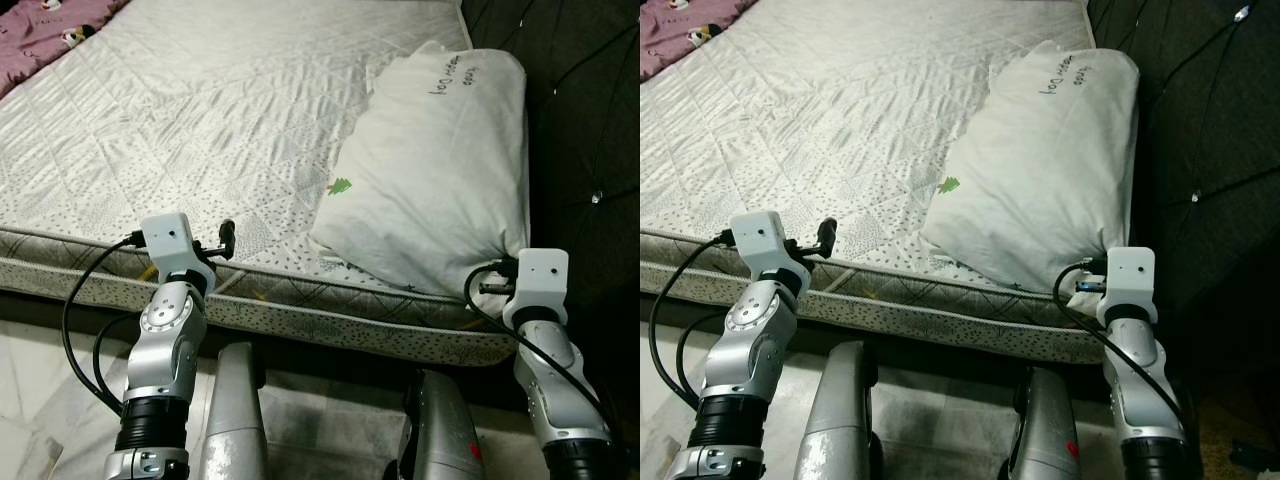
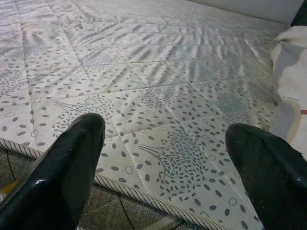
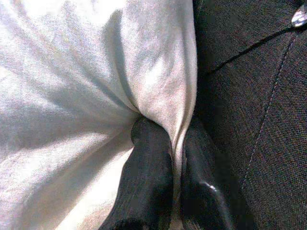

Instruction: Clean up the room

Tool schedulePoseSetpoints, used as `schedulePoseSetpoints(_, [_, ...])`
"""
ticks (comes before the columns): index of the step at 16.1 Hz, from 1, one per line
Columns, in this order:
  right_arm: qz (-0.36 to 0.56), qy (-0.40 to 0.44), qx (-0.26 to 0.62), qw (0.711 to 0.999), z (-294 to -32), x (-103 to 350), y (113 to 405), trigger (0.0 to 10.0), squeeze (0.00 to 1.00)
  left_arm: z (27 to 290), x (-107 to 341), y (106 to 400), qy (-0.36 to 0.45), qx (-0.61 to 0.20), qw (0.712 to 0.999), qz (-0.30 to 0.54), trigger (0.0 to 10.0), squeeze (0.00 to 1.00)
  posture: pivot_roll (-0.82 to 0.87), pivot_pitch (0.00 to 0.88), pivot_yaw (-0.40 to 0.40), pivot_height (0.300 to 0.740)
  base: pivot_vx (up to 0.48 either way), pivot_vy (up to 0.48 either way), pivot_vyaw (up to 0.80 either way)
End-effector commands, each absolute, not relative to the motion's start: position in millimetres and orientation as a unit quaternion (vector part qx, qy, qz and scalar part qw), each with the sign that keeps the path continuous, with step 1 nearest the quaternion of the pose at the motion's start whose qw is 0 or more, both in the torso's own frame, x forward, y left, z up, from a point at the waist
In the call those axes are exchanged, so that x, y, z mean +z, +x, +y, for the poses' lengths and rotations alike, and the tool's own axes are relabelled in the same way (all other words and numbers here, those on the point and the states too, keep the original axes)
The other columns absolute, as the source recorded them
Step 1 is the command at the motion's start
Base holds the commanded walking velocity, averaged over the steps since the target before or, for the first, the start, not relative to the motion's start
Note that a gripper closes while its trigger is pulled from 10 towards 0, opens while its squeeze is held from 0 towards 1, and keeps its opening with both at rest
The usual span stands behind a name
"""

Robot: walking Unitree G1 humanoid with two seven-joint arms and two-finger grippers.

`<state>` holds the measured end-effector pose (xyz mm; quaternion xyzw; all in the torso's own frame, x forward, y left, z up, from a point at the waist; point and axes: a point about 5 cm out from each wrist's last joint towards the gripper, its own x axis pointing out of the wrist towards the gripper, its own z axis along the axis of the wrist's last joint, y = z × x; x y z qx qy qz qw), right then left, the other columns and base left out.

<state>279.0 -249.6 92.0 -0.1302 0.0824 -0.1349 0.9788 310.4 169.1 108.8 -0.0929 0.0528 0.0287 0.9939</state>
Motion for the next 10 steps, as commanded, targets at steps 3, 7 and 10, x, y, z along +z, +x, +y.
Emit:
schedulePoseSetpoints(3, [0.079,-0.157,-0.226,0.958,-307.3,116.3,305.5,0.0,0.0,171.6,108.5,312.3,-0.087,0.033,0.994,0.054,10.0,0.0,0.01,0.0,0.013,0.518,0.0,0.0,0.0])
schedulePoseSetpoints(7, [0.053,-0.167,-0.314,0.933,-364.8,171.9,319.9,0.0,0.0,175.6,108.1,311.7,-0.086,0.04,0.994,0.054,10.0,0.0,0.01,0.0,0.005,0.518,0.0,0.0,0.0])
schedulePoseSetpoints(10, [0.049,-0.182,-0.293,0.937,-362.3,181.8,330.9,0.0,0.0,174.4,107.8,311.6,-0.087,0.04,0.994,0.055,10.0,0.0,0.02,0.0,0.007,0.518,0.0,0.0,0.0])
